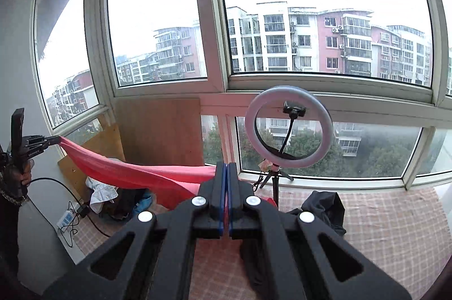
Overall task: Fold clothes
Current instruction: 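Grasp the T-shirt hem with both grippers and lift it up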
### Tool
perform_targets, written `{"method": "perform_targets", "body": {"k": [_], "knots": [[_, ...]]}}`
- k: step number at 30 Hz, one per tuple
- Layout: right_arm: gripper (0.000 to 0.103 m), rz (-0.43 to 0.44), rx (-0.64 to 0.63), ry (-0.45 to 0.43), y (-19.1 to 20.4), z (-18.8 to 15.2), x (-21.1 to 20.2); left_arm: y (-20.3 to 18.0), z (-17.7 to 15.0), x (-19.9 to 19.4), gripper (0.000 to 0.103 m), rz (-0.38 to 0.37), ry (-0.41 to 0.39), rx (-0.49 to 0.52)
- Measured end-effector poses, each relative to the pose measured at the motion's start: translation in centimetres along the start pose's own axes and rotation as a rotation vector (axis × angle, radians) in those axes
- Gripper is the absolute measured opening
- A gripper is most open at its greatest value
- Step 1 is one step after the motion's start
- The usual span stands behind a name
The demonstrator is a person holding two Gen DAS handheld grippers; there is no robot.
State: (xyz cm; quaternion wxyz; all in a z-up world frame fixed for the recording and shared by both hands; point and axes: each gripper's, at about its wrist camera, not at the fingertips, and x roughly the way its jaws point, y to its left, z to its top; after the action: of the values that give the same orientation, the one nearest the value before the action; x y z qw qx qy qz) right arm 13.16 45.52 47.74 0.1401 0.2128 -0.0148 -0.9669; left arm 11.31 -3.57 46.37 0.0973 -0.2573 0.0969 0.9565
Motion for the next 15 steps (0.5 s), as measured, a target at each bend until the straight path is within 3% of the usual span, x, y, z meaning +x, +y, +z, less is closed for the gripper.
{"method": "perform_targets", "body": {"k": [2, 5, 8, 15], "knots": [[0.001, -0.036, -0.017, 0.015, 1.5, -0.9, -2.6, -0.2, 0.0, -2.5, 0.001, 0.0, 0.003, 0.058], [0.001, -0.088, -0.024, 0.074, 3.3, -3.8, -5.2, -0.5, -3.2, -3.9, 0.001, -0.032, 0.082, 0.122], [0.001, -0.135, 0.02, 0.165, 4.3, -9.2, -5.7, -1.3, -8.5, -3.9, 0.001, -0.1, 0.199, 0.169], [0.001, -0.19, 0.201, 0.465, 5.6, -26.4, -3.8, -3.7, -24.6, -0.4, 0.001, -0.279, 0.524, 0.155]]}}
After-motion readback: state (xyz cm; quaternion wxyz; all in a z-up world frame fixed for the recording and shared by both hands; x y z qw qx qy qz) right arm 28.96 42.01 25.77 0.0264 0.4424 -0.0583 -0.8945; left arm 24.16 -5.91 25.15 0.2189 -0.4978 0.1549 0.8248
